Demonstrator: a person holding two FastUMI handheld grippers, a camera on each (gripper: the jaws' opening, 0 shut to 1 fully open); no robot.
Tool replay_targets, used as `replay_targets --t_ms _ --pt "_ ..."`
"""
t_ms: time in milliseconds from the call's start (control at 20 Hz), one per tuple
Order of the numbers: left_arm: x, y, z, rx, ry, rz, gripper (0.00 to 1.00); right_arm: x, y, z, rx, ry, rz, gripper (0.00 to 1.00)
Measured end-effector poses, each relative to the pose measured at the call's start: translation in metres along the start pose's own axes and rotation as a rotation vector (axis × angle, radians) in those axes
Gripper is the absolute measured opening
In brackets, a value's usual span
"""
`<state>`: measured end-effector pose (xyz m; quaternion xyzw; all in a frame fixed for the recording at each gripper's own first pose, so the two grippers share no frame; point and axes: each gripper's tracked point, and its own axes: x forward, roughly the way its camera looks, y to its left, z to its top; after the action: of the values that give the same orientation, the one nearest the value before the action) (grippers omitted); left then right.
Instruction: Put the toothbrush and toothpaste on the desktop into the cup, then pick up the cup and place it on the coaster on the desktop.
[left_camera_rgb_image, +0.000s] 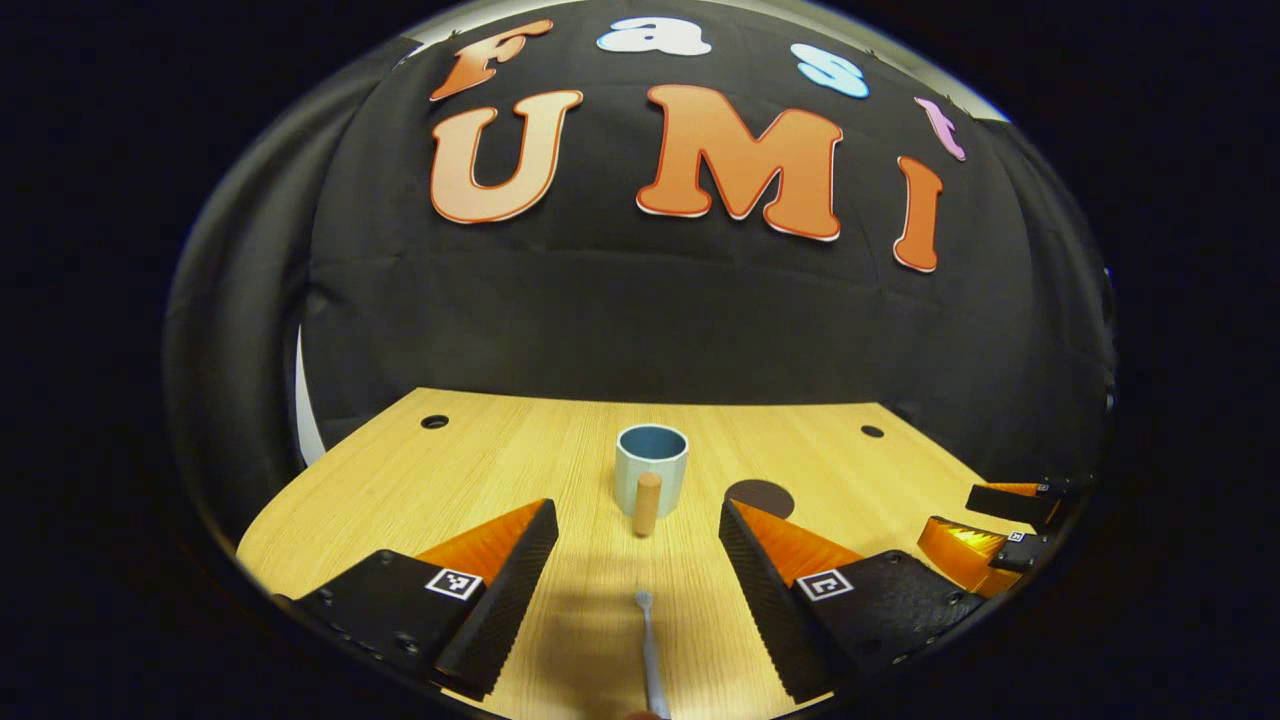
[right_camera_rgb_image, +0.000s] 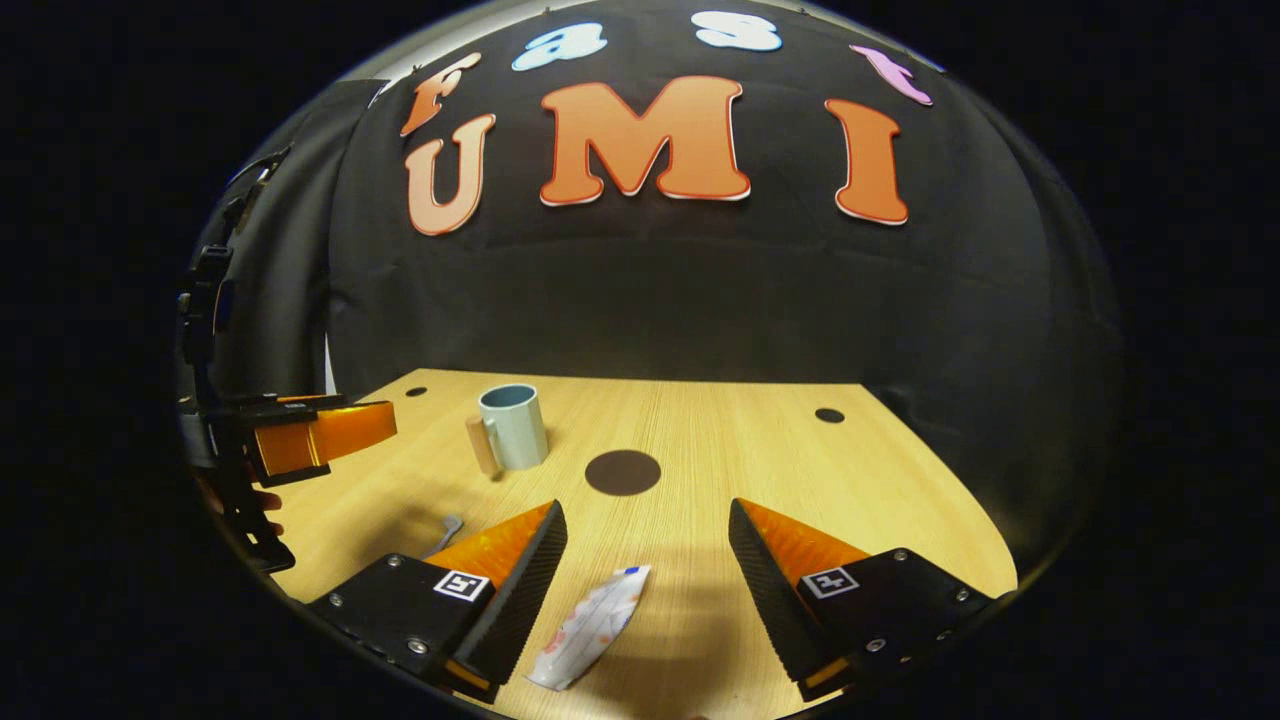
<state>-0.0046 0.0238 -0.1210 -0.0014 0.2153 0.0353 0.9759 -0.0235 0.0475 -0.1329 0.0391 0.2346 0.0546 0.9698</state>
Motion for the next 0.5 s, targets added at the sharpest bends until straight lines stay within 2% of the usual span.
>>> replay_targets --t_ms 150,200,250,500 --pt "0.004 -0.002 -0.026 0.027 0.087 -0.003 0.98 0.006 0.012 -0.022 0.008 0.078 0.024 0.96" --pt "0.005 0.0 -0.036 0.036 0.122 0.002 0.98 0.008 0.014 -0.029 0.007 0.102 0.025 0.9" --pt "0.006 0.0 -0.043 0.042 0.152 0.005 0.98 0.01 0.017 -0.037 0.007 0.124 0.027 0.94" --pt "0.006 -0.006 -0.081 0.035 0.274 -0.013 0.98 0.017 0.03 -0.073 0.007 0.233 0.047 0.87"
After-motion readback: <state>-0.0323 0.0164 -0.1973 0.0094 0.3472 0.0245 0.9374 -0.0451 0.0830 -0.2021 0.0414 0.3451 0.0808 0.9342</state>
